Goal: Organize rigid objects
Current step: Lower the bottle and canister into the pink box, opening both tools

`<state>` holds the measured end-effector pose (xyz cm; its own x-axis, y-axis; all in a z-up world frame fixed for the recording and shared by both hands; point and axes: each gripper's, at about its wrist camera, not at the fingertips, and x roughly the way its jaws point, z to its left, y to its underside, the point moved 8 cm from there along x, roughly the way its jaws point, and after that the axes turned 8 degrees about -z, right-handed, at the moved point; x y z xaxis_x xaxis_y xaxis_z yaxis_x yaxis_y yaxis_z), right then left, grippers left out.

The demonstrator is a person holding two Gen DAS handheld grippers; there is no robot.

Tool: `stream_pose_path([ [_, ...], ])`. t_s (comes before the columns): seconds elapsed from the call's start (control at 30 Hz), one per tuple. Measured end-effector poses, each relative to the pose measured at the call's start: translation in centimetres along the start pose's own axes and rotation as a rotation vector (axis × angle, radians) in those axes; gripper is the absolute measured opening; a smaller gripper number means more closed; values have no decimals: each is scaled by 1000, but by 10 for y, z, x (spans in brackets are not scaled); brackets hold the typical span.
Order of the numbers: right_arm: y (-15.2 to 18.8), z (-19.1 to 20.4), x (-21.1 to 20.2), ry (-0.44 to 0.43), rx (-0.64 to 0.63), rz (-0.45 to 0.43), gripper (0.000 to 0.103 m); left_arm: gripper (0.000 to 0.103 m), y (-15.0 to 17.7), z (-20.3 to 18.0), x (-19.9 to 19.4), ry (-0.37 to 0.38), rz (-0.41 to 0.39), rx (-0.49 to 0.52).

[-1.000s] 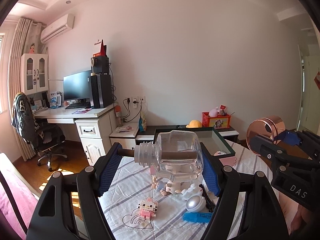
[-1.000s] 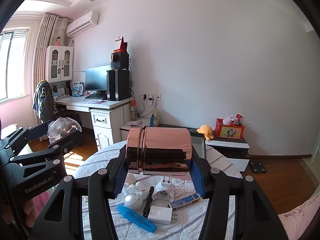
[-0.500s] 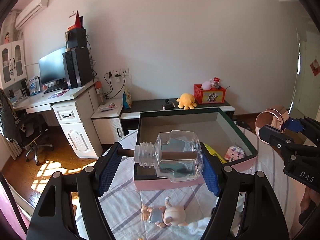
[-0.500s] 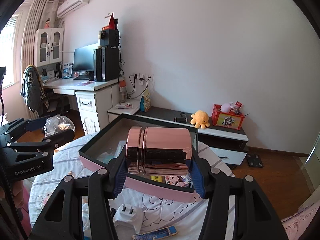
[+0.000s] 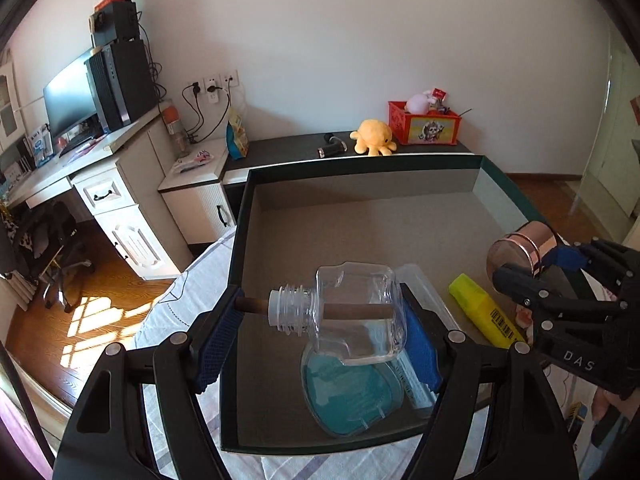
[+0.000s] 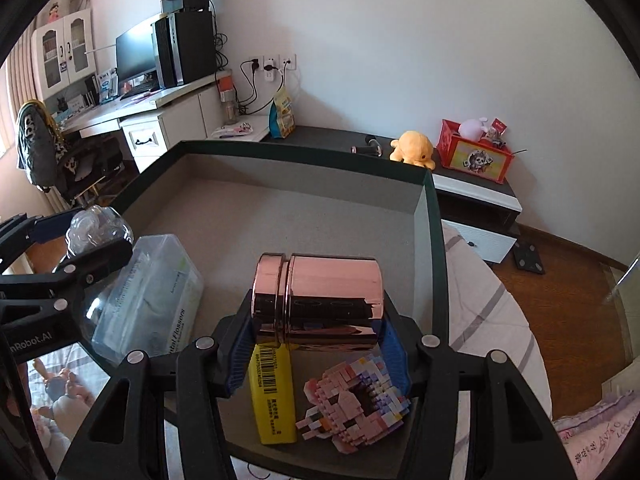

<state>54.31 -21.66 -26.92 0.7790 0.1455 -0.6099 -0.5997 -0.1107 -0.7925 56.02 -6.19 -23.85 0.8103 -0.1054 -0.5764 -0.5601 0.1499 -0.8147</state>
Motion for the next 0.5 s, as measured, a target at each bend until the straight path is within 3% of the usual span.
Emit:
stream_pose_path([
  [0.07,4,-2,6,3,-3,8,57,80,-1,3,3,-12,3,-8],
  [0.13,7,-5,8,18,11,15,64,93,-1,7,5,-26,7,-18],
  [0.27,2,-7,-5,8,35,-21,72,93,-1,15,-7,-25,4,-56],
  [0.3,1,-6,-13,10,39,-35,79,93,-2,17,-14,-20,-8,-67],
  [0.5,-9,4,-78,1,79,-145,84,102,-6,25,-85,-40,-131,-77],
])
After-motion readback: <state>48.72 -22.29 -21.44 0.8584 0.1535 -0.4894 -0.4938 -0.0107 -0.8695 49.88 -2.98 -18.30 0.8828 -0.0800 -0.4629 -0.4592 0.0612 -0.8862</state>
